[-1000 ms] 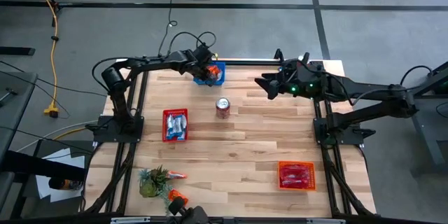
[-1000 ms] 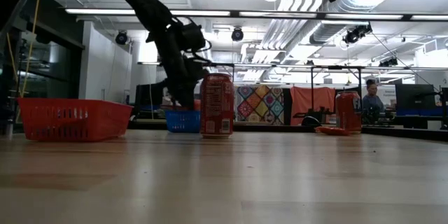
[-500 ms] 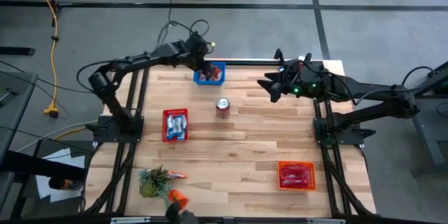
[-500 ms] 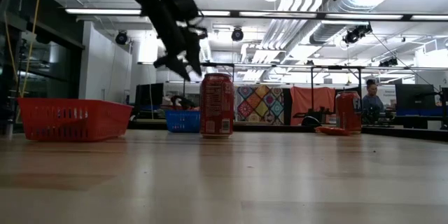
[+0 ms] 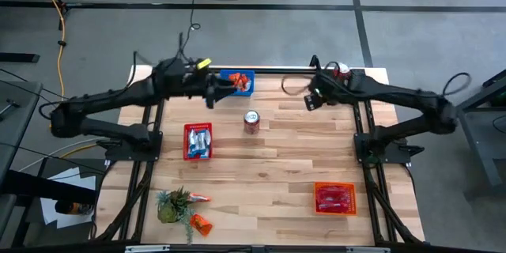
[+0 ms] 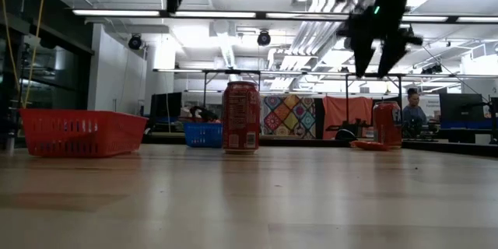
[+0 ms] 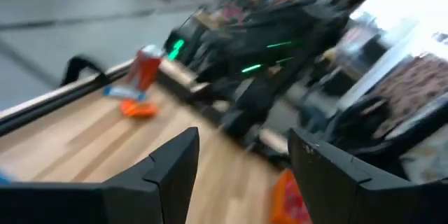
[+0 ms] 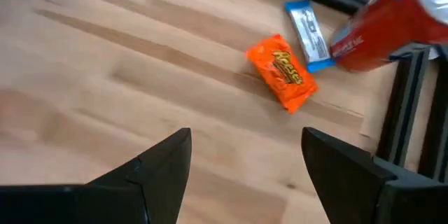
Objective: Sort candy
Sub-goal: Put the orange chocolate into the blue bin
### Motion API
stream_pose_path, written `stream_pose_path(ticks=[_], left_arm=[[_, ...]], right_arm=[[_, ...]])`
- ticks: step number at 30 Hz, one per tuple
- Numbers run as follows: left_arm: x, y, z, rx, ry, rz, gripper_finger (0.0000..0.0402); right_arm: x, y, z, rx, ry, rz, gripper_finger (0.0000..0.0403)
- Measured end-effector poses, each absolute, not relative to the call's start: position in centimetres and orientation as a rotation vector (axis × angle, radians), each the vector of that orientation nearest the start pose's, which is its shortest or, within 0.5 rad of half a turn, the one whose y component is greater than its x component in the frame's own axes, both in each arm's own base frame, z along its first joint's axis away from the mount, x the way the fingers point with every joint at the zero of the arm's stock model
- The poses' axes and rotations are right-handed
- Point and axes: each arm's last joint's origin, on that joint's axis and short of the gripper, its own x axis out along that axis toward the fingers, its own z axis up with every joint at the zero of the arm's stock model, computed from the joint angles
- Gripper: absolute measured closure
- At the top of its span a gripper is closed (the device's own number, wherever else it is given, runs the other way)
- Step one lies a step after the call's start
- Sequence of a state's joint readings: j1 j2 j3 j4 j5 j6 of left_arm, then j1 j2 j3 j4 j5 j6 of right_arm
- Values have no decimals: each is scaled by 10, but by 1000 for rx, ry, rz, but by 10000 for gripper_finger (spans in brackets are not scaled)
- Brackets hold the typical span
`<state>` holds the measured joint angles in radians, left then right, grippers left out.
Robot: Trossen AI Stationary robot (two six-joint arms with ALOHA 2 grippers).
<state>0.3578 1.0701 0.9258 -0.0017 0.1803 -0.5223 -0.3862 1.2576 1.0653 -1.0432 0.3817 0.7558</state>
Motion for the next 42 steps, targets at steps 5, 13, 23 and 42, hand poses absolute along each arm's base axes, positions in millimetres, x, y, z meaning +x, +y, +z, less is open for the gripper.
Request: stream_pose_path(ticks=[5,13,23,42], left_arm=[[209,59,352,-568,-23,188,195],[195,44,366,-532,-96,157,195],[193,42,368,-537,-110,168,195],[175,39,383,-422,-209,150,195]], right_arm=[[211,-149,236,633,1140,-1145,137],[210,-200,183,666,1319,-1073,137],[208,-223,148,741,1370,-1061,167],[218,-151,239,562,1138,-852,397]])
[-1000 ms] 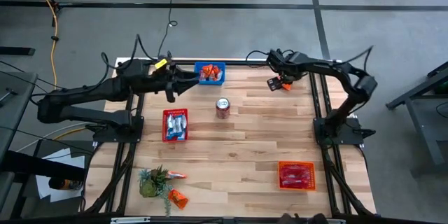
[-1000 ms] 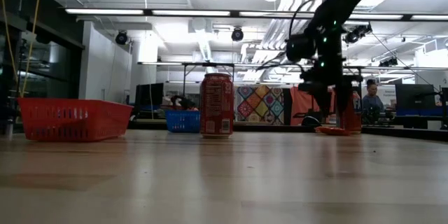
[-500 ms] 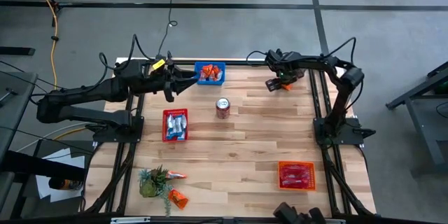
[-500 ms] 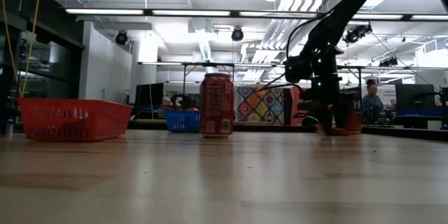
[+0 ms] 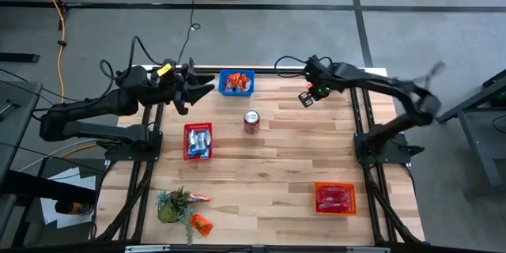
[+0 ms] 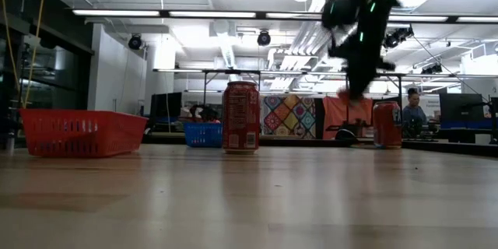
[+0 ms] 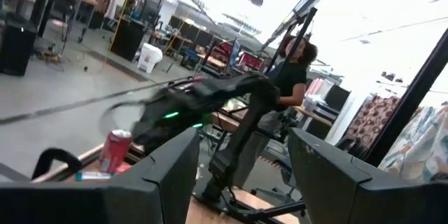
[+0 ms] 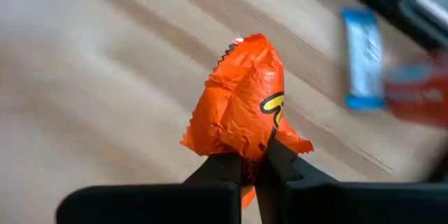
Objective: Sort candy
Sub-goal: Put the orange chocolate into the blue bin
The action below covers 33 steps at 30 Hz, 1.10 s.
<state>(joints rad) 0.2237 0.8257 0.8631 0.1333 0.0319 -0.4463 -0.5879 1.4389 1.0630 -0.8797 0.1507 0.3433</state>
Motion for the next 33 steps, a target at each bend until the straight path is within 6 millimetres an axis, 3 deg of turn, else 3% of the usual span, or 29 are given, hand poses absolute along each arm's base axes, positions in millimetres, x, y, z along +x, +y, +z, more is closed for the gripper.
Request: stream_pose_path(ticks=[7,13,17,21,33], left_arm=[[178,40,380,-357,-181,161,195],[194,39,367,-260,-79,148,195],[211,35,355,-126,4,89,195],[225,30,347,-50,35,18,195],[260,16,334,-28,-5,-73,195]], right_arm=[[227,-74,318,525,629,-450,399],[261,-19,352,339,265,-147,400],[290,1,354,195,103,-73,400],[307,7,349,128,35,-42,401],[314,10,346,112,18,50,401]])
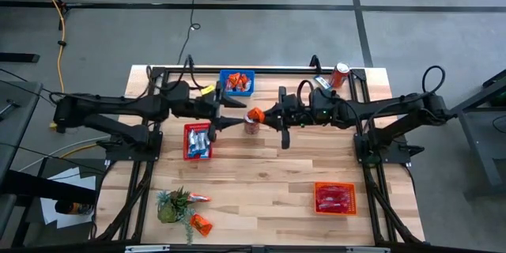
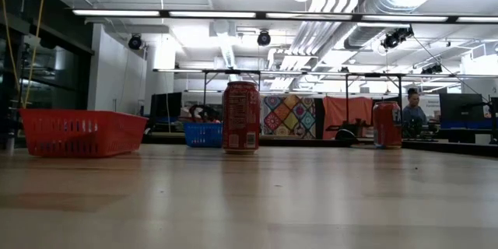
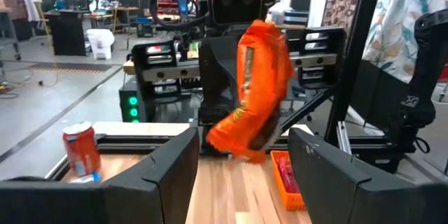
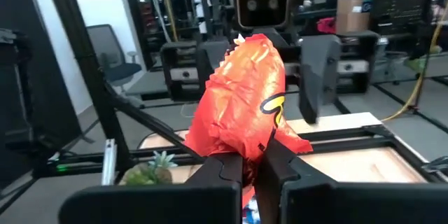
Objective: Sort candy
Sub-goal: Put the orange chocolate into the blue bin
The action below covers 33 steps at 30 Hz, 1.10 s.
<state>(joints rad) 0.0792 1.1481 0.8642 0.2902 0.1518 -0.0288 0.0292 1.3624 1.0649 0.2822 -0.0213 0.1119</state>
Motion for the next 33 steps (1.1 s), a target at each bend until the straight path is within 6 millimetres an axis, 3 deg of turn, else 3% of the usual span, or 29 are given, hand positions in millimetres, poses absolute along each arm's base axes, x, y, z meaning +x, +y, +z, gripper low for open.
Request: stream_pose_path(ticks=[6,12,15,19,23,27,33], left_arm=[[277,13,325,-26,-34,-83,195],[281,8,322,-4,-38,-106,203],[281,7,322,6,-40,-109,249],[281,6,322,6,-39,-110,368],[280,8,322,-11,-30,-99,390],[266,15,325,-19,45,-65,398],[214,38,337,-10,183,174,400]], right_arm=[[314,11,344,120,37,89,401],[313,12,344,132,45,122,401],[313,12,344,166,45,116,397],[313,11,344,236,46,110,369],[313,11,344,285,45,94,318],[311,8,347,282,39,55,250],[290,-7,353,251,114,-40,176]])
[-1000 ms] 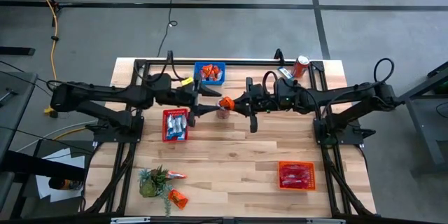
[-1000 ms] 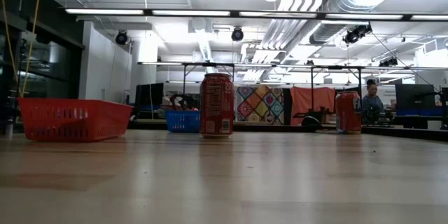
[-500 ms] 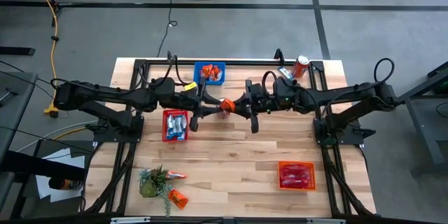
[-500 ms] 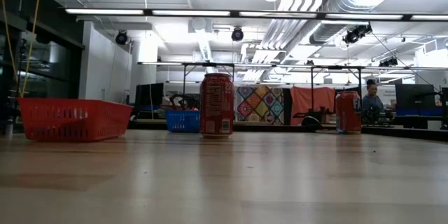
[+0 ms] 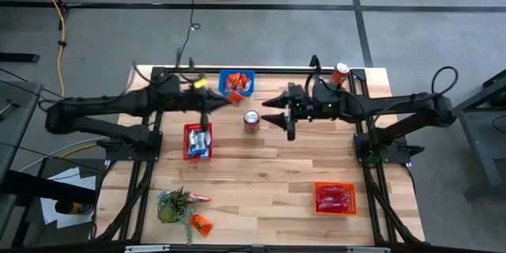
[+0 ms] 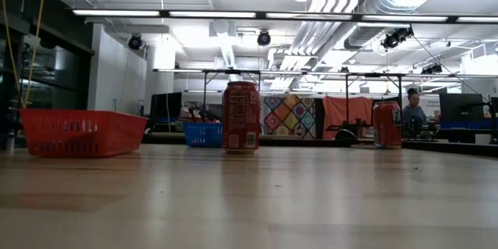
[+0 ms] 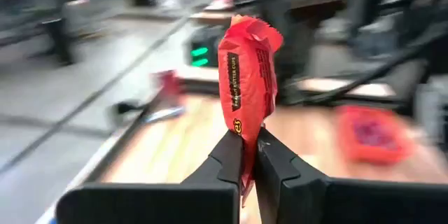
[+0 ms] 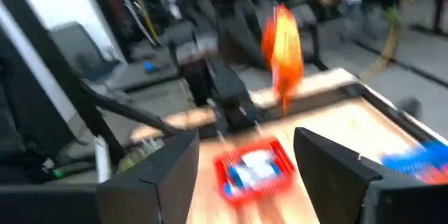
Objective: Sort candy
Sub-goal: Put the orange chocolate into the blue bin
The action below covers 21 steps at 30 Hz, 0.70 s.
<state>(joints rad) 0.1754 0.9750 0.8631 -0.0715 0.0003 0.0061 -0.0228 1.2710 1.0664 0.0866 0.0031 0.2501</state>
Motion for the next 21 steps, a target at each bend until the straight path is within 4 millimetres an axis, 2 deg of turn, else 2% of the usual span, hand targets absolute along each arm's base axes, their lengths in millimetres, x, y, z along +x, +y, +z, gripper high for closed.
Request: stream_pose_path(ticks=[4,8,12,17,21], left_arm=[[185,56,334,-23,294,398,401],[180,71,325,-105,369,503,401],[198,93,314,-177,386,573,401],[228,153,319,-327,427,587,401],[261,191,294,-427,537,594,401]], right_arm=[[273,-15,356,310,181,-88,168],[259,-16,358,392,229,-114,167],[247,-15,363,418,233,-118,167],[240,-17,369,407,199,-184,167],[239,-19,369,400,189,-238,167]])
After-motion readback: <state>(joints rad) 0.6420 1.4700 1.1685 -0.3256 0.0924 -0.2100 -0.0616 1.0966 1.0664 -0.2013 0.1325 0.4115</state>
